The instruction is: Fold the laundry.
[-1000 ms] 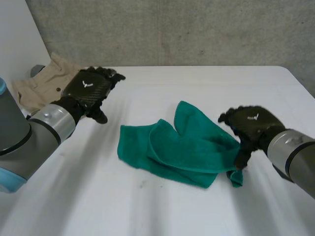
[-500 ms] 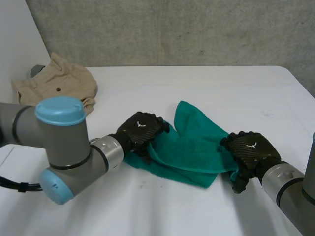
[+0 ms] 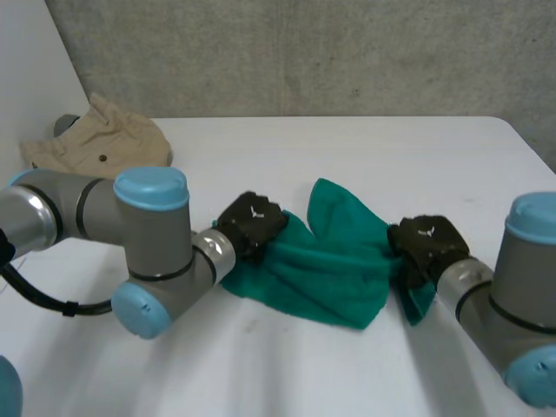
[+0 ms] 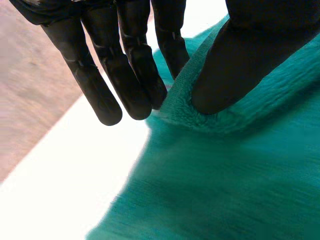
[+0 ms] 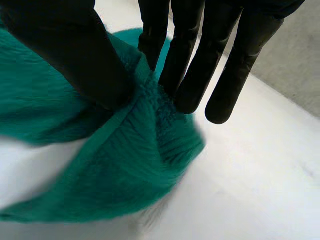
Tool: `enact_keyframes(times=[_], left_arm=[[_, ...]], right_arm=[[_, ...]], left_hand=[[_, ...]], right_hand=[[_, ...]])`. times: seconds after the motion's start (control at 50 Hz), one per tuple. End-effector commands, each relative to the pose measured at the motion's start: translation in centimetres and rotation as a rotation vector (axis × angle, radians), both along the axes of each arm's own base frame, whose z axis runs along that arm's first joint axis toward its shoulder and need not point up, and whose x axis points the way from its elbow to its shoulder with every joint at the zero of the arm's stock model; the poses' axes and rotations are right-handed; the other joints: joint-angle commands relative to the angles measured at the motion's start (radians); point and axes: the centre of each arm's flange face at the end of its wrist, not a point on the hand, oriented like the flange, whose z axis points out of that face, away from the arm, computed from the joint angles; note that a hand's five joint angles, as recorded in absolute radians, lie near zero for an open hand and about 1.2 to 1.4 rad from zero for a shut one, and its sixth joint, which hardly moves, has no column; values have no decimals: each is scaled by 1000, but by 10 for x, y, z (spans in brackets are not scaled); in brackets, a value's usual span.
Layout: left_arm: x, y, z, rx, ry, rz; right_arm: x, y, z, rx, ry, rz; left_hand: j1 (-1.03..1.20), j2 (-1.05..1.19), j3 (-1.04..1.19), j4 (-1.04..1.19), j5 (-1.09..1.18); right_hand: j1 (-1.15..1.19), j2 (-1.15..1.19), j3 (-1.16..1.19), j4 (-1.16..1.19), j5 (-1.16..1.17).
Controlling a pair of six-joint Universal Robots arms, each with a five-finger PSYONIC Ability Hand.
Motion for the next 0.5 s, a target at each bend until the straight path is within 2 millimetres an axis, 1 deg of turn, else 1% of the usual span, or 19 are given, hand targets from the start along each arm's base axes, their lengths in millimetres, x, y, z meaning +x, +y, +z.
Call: enact_keyframes(times=[0.02,0.04,0.1,0.12,0.14,0.18,0.2,0.22,0.24,0.28,0.3,0.34,0.36,0.4,0.42,0.44,0.48,0.5], left_arm=[[-12,-41,54,-221,105,93],[-14,-54,78,-322,161,128],[-13,-70,120,-492,264,192],[-7,-77,153,-605,339,244],[-3,-77,171,-661,378,266],[8,-74,207,-763,460,304],[18,-66,239,-851,538,331],[23,-61,251,-888,567,337],[28,-57,260,-916,588,343],[36,-45,271,-963,625,345],[39,-42,273,-973,631,345],[42,-41,269,-969,623,347],[45,-45,256,-934,591,356],[50,-52,240,-886,547,374],[54,-55,231,-853,520,383],[63,-62,209,-770,459,405],[71,-64,184,-673,399,422],[75,-64,173,-622,374,429]], right_arm=[[16,-46,55,-259,11,-8],[22,-59,82,-372,-4,-13],[33,-74,127,-562,-59,-24],[38,-81,157,-692,-108,-36],[40,-84,172,-755,-133,-44],[43,-87,199,-867,-185,-57],[44,-89,219,-954,-222,-65],[44,-89,228,-987,-235,-70],[43,-89,235,-1013,-245,-74],[43,-87,245,-1038,-254,-74],[43,-86,245,-1034,-252,-72],[43,-85,241,-1014,-242,-64],[43,-84,234,-981,-227,-60],[43,-83,221,-929,-200,-54],[43,-82,208,-872,-163,-45],[42,-81,200,-838,-140,-41],[42,-79,182,-769,-85,-27],[40,-76,165,-700,-27,-11]], left_hand=[[261,206,214,201,249],[261,206,214,201,249],[261,206,214,201,249],[261,206,214,201,249],[261,206,214,201,249],[261,206,214,201,249],[261,206,214,201,249],[261,206,214,201,249],[261,206,214,201,249],[261,206,214,201,249],[261,206,214,201,249],[261,206,214,201,249],[261,206,214,201,249],[261,206,214,201,249],[261,206,214,201,249],[261,206,214,201,249],[261,206,214,201,249],[261,206,214,201,249]], right_hand=[[431,234,220,217,253],[431,234,220,217,253],[431,234,220,217,253],[431,234,220,217,253],[431,234,220,217,253],[431,234,220,217,253],[431,234,220,217,253],[431,234,220,217,253],[431,234,220,217,253],[431,234,220,217,253],[431,234,220,217,253],[431,234,220,217,253],[431,234,220,217,253],[431,234,220,217,253],[431,234,220,217,253],[431,234,220,217,253],[431,234,220,217,253],[431,234,220,217,253]])
